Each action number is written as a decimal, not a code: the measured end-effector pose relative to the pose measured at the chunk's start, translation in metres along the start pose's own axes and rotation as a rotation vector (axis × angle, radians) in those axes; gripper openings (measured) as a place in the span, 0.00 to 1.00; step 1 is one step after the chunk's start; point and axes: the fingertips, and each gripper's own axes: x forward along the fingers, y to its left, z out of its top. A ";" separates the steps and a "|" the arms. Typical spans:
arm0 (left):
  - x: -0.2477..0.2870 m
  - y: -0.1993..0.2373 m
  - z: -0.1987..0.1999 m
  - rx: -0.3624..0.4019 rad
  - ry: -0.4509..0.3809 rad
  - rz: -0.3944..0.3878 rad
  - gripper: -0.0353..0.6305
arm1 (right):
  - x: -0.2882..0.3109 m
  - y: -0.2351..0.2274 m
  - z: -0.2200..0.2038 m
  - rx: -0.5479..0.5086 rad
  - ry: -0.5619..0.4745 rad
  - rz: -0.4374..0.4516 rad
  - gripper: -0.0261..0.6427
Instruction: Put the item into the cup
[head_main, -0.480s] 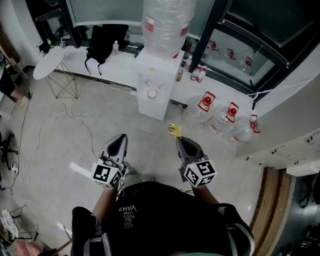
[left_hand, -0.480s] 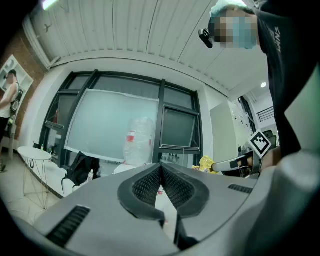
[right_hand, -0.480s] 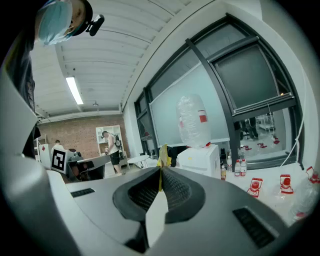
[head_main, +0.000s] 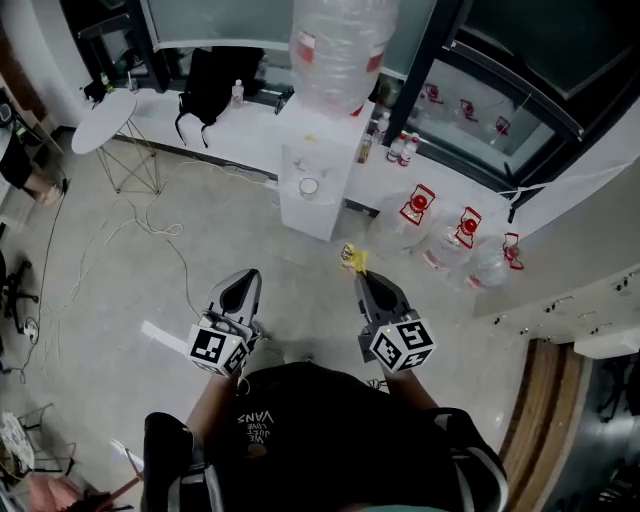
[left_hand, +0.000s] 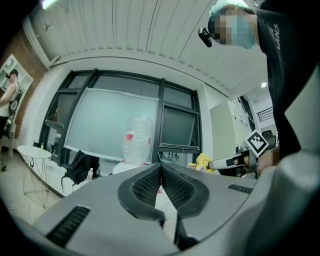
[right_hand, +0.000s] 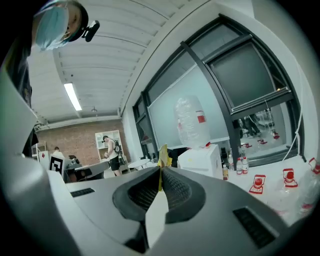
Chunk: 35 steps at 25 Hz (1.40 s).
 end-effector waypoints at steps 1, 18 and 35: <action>0.002 0.003 -0.001 -0.002 0.002 0.001 0.08 | 0.004 -0.002 0.000 0.012 0.001 0.000 0.11; 0.084 0.176 0.009 -0.051 0.035 -0.113 0.08 | 0.182 -0.005 0.007 0.061 0.040 -0.136 0.11; 0.141 0.302 -0.007 -0.087 0.093 -0.218 0.08 | 0.320 -0.020 -0.006 0.074 0.070 -0.282 0.11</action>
